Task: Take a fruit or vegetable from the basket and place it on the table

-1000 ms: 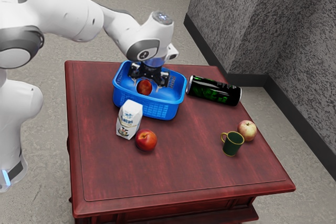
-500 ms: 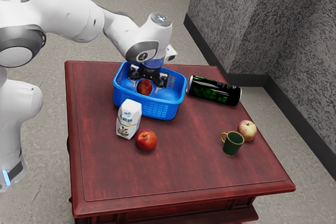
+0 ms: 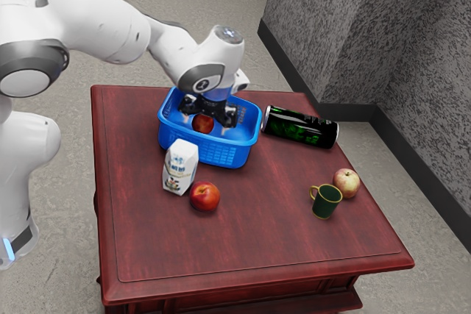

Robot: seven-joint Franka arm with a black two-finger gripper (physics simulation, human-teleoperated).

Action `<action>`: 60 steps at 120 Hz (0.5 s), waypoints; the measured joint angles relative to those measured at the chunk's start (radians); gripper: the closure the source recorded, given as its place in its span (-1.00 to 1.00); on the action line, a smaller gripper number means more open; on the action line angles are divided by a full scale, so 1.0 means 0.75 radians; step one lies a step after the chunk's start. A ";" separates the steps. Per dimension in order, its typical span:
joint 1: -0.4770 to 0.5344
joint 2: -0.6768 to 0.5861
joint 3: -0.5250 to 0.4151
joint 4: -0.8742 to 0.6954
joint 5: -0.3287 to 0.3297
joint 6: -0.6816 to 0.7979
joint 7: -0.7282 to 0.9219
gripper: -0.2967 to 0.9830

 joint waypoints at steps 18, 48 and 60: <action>-0.008 -0.003 0.010 0.016 0.007 -0.068 -0.004 -0.38; -0.008 -0.008 0.015 0.065 0.033 -0.146 -0.012 -0.25; -0.008 -0.007 0.015 0.074 0.049 -0.170 -0.013 -0.23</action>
